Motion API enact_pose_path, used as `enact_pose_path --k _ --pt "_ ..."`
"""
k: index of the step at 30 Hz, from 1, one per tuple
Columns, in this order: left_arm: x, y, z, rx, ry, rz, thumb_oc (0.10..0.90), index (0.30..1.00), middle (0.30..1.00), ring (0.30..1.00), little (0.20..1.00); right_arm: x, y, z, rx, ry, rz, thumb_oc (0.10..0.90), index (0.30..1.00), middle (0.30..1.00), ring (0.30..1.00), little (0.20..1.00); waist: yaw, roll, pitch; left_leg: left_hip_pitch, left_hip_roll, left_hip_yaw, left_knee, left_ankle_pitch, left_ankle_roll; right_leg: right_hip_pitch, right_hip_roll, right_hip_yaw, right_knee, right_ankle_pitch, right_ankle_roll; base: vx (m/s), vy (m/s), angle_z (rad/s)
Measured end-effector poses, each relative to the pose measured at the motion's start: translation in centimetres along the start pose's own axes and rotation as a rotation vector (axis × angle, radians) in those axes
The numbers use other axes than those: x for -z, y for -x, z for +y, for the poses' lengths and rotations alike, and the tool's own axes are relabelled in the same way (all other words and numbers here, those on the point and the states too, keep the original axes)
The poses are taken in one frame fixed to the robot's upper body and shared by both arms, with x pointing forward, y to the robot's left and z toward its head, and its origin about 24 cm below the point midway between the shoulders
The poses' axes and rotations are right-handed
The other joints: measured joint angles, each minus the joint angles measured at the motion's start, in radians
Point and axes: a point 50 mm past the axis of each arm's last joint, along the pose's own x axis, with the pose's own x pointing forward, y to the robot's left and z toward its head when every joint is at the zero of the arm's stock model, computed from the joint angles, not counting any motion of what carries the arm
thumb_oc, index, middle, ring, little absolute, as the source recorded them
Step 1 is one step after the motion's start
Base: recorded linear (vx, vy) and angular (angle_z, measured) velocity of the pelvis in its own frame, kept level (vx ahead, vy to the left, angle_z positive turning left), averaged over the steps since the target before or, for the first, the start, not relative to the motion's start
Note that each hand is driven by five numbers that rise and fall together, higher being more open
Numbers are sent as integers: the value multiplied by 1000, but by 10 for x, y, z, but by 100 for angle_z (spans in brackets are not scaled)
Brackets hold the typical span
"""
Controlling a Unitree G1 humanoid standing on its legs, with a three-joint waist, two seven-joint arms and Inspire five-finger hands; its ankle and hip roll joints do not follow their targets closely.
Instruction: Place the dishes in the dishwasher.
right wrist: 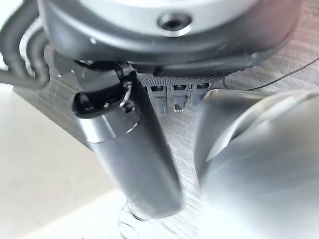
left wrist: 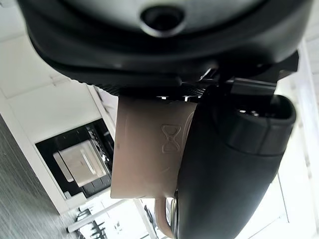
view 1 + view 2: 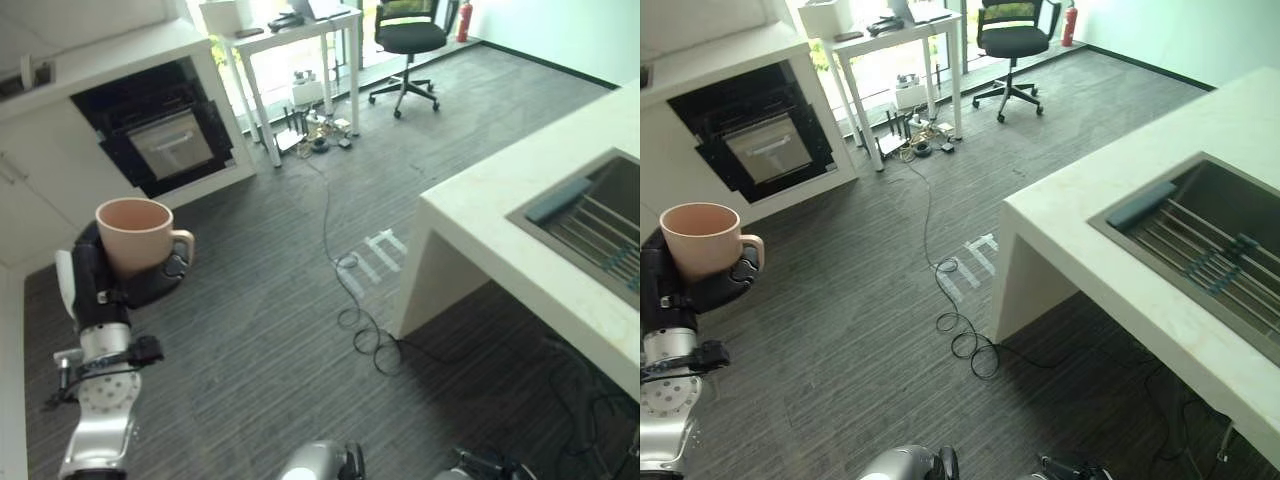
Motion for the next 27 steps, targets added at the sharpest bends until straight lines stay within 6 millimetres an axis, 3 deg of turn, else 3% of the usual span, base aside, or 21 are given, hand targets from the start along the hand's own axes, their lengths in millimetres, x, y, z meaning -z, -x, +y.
enact_pose_path --k 1,2,3,4,5,6,8,11,13,16,17,18,19,20,21,22,24,25,26,27 --pt "-2 -3 -5 39 3 -19 400 300 300 300 300 4 0 4 -4 -33 12 800 900 900 900 900 -8 -1 7 36 -19 -54 -71 46 -41 -3 105 57 20 -48 -23 143 103 211" --pt "1 -4 -9 61 13 -9 400 300 300 300 300 1 -1 9 -24 -25 -1 800 900 900 900 900 -21 3 22 73 -24 -90 -142 56 -203 -12 188 91 14 -71 -82 152 91 161" --pt "2 -4 -6 62 2 -7 400 300 300 300 300 -3 -3 25 -72 7 -12 800 900 900 900 900 -21 -48 58 19 1 -22 -20 -41 -378 -24 216 135 -10 -53 -135 199 73 129" --pt "-4 -7 6 87 -64 -31 400 300 300 300 300 -3 -4 37 -112 0 -16 800 900 900 900 900 -15 -124 53 -49 -2 -37 132 -77 -157 -84 148 129 10 5 -94 201 24 70" --pt "-5 2 15 70 -75 -32 400 300 300 300 300 -15 -4 34 -136 7 -58 800 900 900 900 900 -18 -80 48 -16 150 -77 30 -47 -207 -123 162 71 99 -34 -42 212 -29 33" --pt "1 8 16 51 -61 -9 400 300 300 300 300 -21 -5 37 -143 6 -78 800 900 900 900 900 -10 -87 68 6 114 -72 32 -46 -217 -129 138 102 117 -49 -36 224 -59 5" --pt "8 17 18 57 -69 29 400 300 300 300 300 -29 -6 32 -149 16 -93 800 900 900 900 900 -9 -73 75 29 93 -66 -7 -44 -143 -161 164 150 102 -68 -31 266 -70 12" --pt "8 16 7 86 -53 22 400 300 300 300 300 -24 -6 21 -127 22 -59 800 900 900 900 900 -35 -80 77 48 37 -89 -21 -53 -109 -258 169 193 135 -75 -14 371 -124 32" --pt "7 16 1 117 -48 15 400 300 300 300 300 -15 -6 18 -109 26 -13 800 900 900 900 900 -71 -81 92 67 7 -93 19 -104 -85 -361 155 183 78 -16 0 533 -126 30" --pt "7 26 -6 154 -47 8 400 300 300 300 300 1 -2 7 -82 18 58 800 900 900 900 900 -71 -70 81 135 4 -106 21 -181 -94 -351 155 130 94 3 -30 414 -77 4" --pt "4 28 -12 171 -49 -8 400 300 300 300 300 3 -1 4 -77 19 64 800 900 900 900 900 -68 -63 76 172 9 -117 -7 -171 -106 -303 174 126 45 52 -77 378 -88 19" --pt "5 31 -18 181 -35 -4 400 300 300 300 300 3 -1 2 -74 26 72 800 900 900 900 900 -67 -51 75 227 17 -130 -44 -159 -125 -251 185 124 6 88 -100 309 -70 47" --pt "1 29 -27 201 -21 -26 400 300 300 300 300 0 -2 5 -83 33 66 800 900 900 900 900 -73 -62 80 164 0 -113 127 -133 -193 -213 171 113 2 69 -135 391 -58 36" --pt "-6 30 -32 228 -34 -59 400 300 300 300 300 -15 -4 7 -102 61 10 800 900 900 900 900 -50 -70 73 -37 -9 -88 531 48 -298 -163 160 114 5 30 -160 357 -37 18" --pt "-11 27 -33 227 -32 -85 400 300 300 300 300 -27 -5 9 -111 74 -32 800 900 900 900 900 -42 -63 71 -126 -7 -93 690 129 -320 -151 168 115 22 -2 -170 485 1 -15" --pt "-16 23 -34 225 -30 -110 400 300 300 300 300 -36 -7 12 -114 72 -59 800 900 900 900 900 -40 -66 76 -200 1 -78 776 115 -307 -134 162 113 32 -25 -173 419 91 -6" --pt "-19 17 -33 229 -41 -128 400 300 300 300 300 -51 -9 16 -124 57 -103 800 900 900 900 900 -43 -81 81 -261 34 -33 614 69 -271 -65 153 111 -6 -67 -170 501 193 10" --pt "-19 13 -31 217 -46 -130 400 300 300 300 300 -57 -10 18 -124 42 -113 800 900 900 900 900 -39 -90 86 -243 63 16 334 38 -227 -24 147 115 -24 -86 -160 545 267 7" --pt "-18 13 -29 209 -51 -128 400 300 300 300 300 -61 -10 17 -119 46 -123 800 900 900 900 900 -38 -85 87 -230 76 20 130 46 -226 1 151 120 -32 -97 -144 464 222 -18" --pt "-15 14 -27 201 -56 -115 400 300 300 300 300 -65 -9 12 -107 58 -132 800 900 900 900 900 -25 -71 90 -209 88 -6 -144 87 -258 39 167 133 -48 -126 -152 431 245 -40"
